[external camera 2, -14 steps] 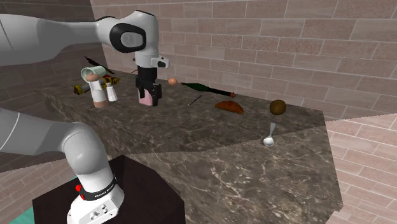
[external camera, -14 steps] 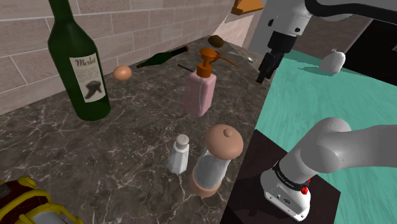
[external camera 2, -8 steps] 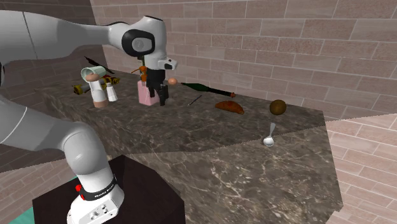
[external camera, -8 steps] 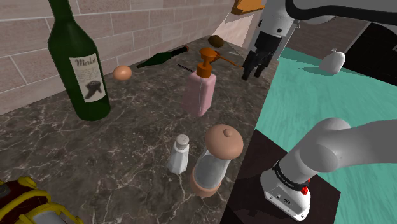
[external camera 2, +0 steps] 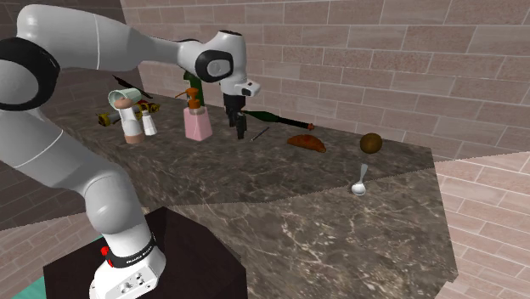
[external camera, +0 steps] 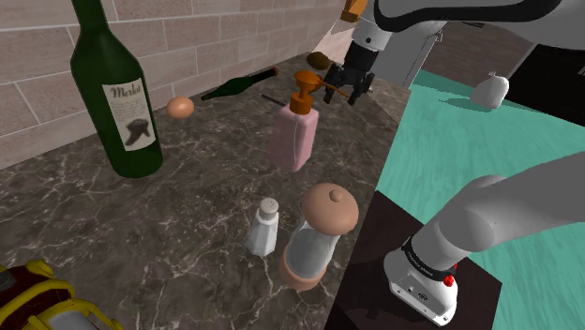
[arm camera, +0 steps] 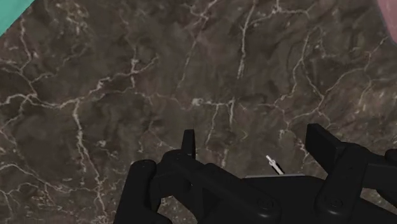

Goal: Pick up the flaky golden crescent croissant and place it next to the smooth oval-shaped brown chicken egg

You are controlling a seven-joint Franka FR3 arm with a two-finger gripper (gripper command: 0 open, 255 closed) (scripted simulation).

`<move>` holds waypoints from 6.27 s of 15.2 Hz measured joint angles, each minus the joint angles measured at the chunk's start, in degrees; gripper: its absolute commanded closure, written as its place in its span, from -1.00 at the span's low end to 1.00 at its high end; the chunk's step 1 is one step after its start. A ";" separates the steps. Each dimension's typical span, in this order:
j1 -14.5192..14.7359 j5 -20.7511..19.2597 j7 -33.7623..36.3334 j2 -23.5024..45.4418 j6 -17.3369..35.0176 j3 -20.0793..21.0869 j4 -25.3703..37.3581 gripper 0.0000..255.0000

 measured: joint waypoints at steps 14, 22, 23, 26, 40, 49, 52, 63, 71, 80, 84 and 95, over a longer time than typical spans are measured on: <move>-5.82 -2.84 21.99 23.50 13.86 -0.11 18.05 -1.00; -7.31 -4.53 30.89 33.23 17.93 -1.89 26.85 -1.00; -7.33 -4.54 30.95 33.80 18.41 -1.93 26.97 -1.00; -7.28 -4.54 31.03 35.11 20.26 -1.91 26.46 -1.00; -7.23 -4.52 31.04 35.71 21.41 -1.87 25.96 1.00; -7.26 -4.58 31.13 35.05 19.44 -1.90 27.24 1.00; -7.35 -4.62 31.14 34.71 17.04 -1.97 29.31 1.00; -7.24 -4.91 31.79 34.08 8.90 -1.94 36.84 1.00; -6.98 -5.16 32.51 33.55 3.79 -1.79 41.43 1.00; -1.59 -7.51 42.92 24.06 6.57 2.71 29.42 1.00; 0.53 -8.18 47.68 20.44 7.09 5.08 25.29 1.00; 6.55 -10.06 62.57 16.00 6.27 13.33 21.27 1.00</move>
